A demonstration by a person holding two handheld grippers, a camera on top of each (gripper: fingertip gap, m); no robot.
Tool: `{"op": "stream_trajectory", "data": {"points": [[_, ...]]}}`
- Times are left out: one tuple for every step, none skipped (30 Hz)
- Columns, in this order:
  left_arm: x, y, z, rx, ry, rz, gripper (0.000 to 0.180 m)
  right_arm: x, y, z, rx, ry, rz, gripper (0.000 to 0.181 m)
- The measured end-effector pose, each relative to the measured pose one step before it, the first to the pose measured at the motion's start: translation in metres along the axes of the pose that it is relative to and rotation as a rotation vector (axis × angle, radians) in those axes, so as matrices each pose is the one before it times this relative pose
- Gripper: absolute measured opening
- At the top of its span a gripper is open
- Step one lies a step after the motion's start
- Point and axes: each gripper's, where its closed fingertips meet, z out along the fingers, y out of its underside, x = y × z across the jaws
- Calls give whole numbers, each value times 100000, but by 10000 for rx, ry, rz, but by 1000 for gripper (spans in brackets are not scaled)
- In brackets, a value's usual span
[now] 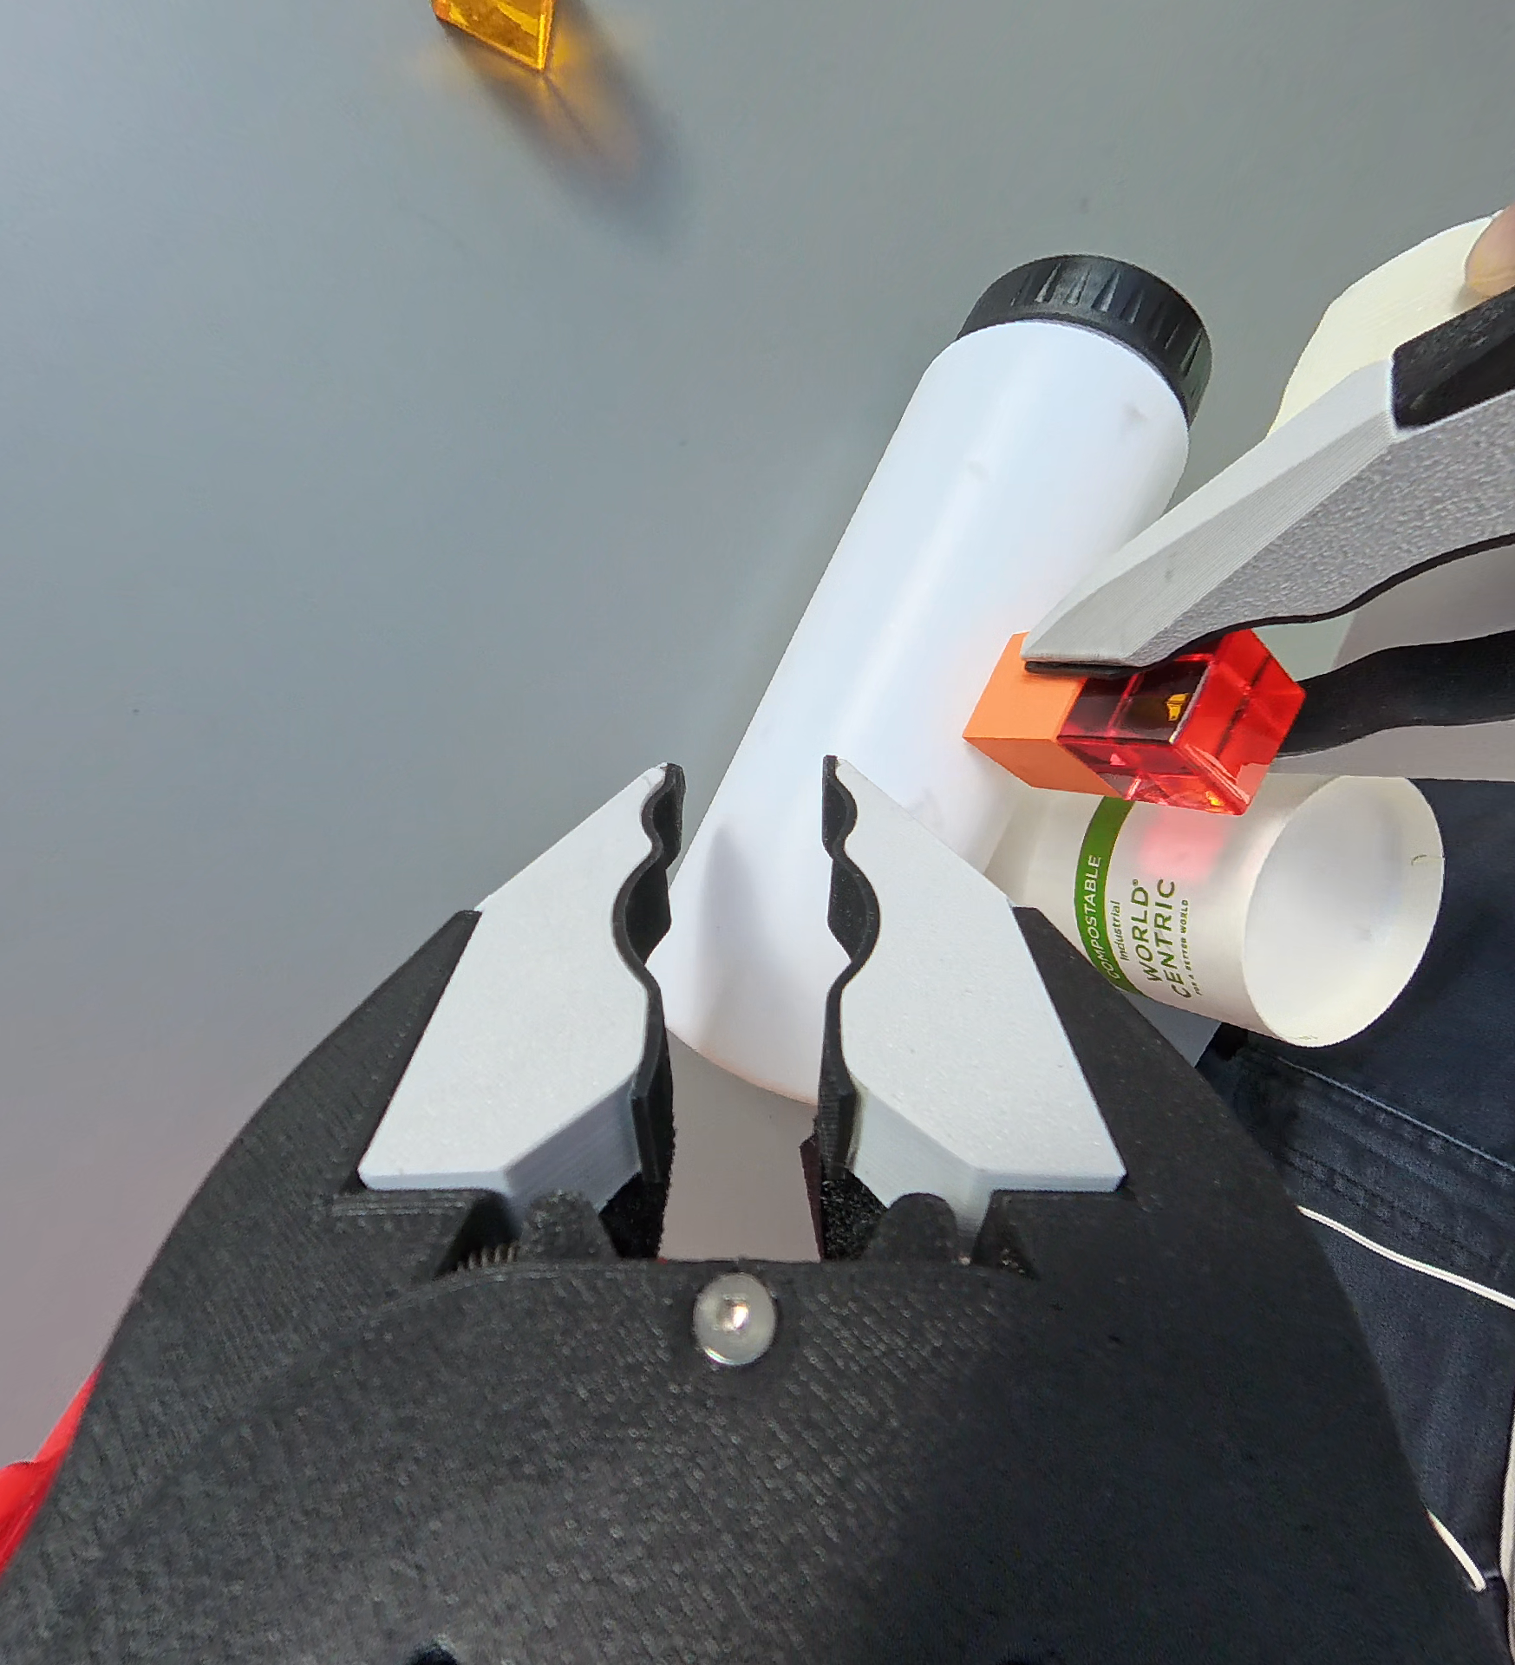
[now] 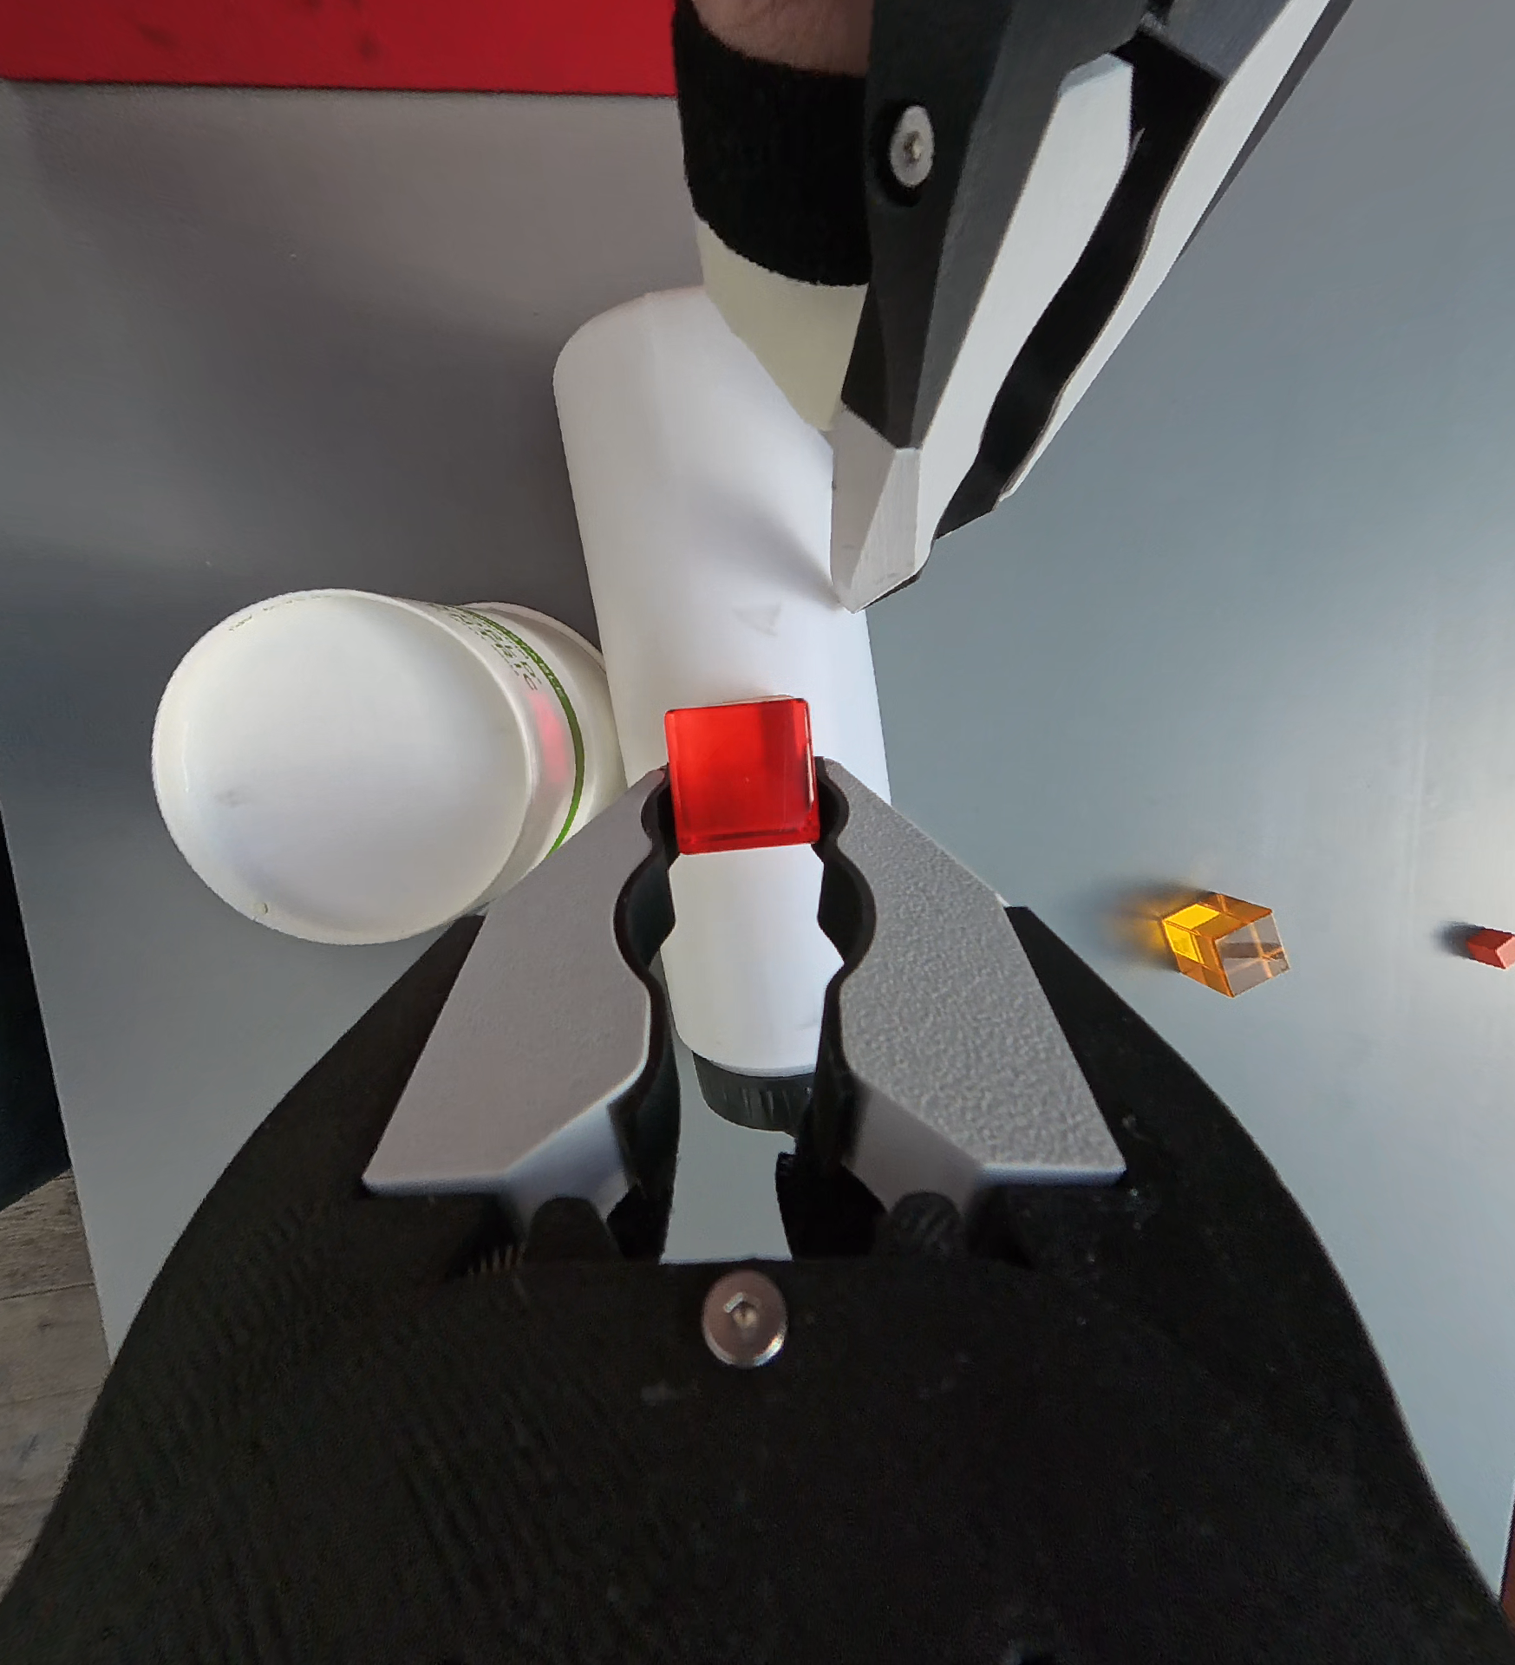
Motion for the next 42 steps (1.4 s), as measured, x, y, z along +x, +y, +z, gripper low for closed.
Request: {"op": "stream_trajectory", "data": {"points": [[-59, 9, -34, 15, -31, -9, 30, 11, -32, 3, 33, 13, -21, 27], [-39, 9, -38, 18, -11, -13, 30, -2, -7, -6, 5, -8, 7, 27], [-24, -3, -28, 13, 6, -26, 30, 46, 27, 0, -6, 25, 7, 27], [-41, -7, -48, 16, -8, -25, 30, 48, -14, -15, 18, 31, -5, 27], [-19, -30, -57, 27, 5, -20, 31, -1, -30, -27, 27, -2, 21, 27], [-16, -54, -94, 27, -8, -10, 32, -40, -59, -33, 45, -25, 54, 27], [-53, -56, -161, 32, -44, 20, 33, 11, -86, -75, 64, 0, 39, 27], [1, -110, -262, 56, -20, 35, 34, 62, -53, -128, 58, 40, 16, 27], [41, -143, -373, 96, -14, 32, 35, 104, 6, -155, 22, 52, 20, 27], [58, -133, -456, 127, -28, 42, 36, 128, 16, -200, 29, 51, 35, 27], [68, -41, -500, 106, -31, 38, 36, 140, 28, -238, 48, 53, 52, 27], [121, 41, -519, 70, -28, 21, 38, 196, 38, -251, 63, 74, 62, 27], [272, 23, -569, 103, 8, 31, 41, 208, 86, -260, 55, 63, 82, 27], [544, -38, -650, 148, 88, 44, 43, 213, 132, -247, 36, 58, 103, 27], [877, -149, -767, 238, 171, 86, 47, 239, 169, -220, 30, 66, 104, 27], [1148, -260, -871, 322, 178, 137, 52, 262, 230, -228, 2, 71, 98, 27], [1294, -311, -959, 362, 114, 163, 59, 240, 268, -240, -4, 64, 96, 27], [1497, -389, -957, 420, 91, 169, 65, 256, 240, -284, 23, 79, 102, 27], [1700, -516, -834, 533, 114, 158, 72, 257, 212, -341, 54, 84, 111, 27], [1775, -458, -536, 524, 90, 130, 79, 250, 207, -376, 61, 81, 120, 26], [1634, -93, -120, 298, 9, 157, 85, 247, 228, -416, 44, 87, 113, 26], [1313, 378, 308, 14, -110, 199, 88, 279, 250, -445, 25, 112, 87, 26], [1093, 637, 686, -192, -115, 181, 90, 288, 241, -468, 26, 120, 63, 26], [716, 658, 981, -260, -193, 167, 90, 280, 229, -488, 37, 109, 51, 26], [373, 588, 1141, -239, -260, 216, 91, 258, 235, -481, 29, 90, 44, 26], [250, 615, 1167, -314, -203, 244, 89, 264, 265, -463, 7, 98, 35, 26], [-133, 578, 1089, -358, -324, 259, 88, 232, 273, -447, 6, 75, 20, 26], [-262, 567, 958, -362, -301, 238, 85, 208, 301, -428, -15, 62, 10, 26], [-9, 516, 808, -362, -63, 115, 82, 227, 311, -398, -25, 74, -2, 26], [39, 463, 647, -329, 19, -1, 79, 189, 276, -386, 0, 68, -7, 26], [-60, 465, 514, -304, -34, 5, 75, 175, 249, -367, 14, 53, 9, 26], [59, 472, 375, -287, 39, 70, 70, 145, 220, -345, 30, 50, 18, 26], [85, 111, 131, -90, 69, 46, 70, 132, 232, -308, 35, 47, 23, 26], [20, 29, 1, -95, 65, -36, 70, 96, 230, -272, 35, 23, 34, 26], [114, -16, -101, -97, 146, -106, 70, 85, 248, -247, 24, 23, 45, 26], [245, -141, -276, -31, 262, -190, 70, 79, 259, -213, 23, 33, 37, 26], [257, -343, -558, 87, 267, -251, 70, 47, 266, -199, 23, 21, 37, 26], [207, -593, -945, 205, 227, -271, 70, 21, 286, -202, 15, 10, 38, 26], [103, -929, -1341, 357, 190, -220, 70, 13, 312, -226, 4, 22, 24, 26], [-389, -1194, -1617, 408, -22, -90, 69, 40, 339, -257, -5, 47, 18, 26], [-1167, -1291, -1731, 344, -306, 38, 69, 5, 334, -273, 10, 41, 36, 26], [-1824, -1381, -1558, 274, -443, 33, 70, -24, 327, -287, 20, 12, 68, 26]]}}
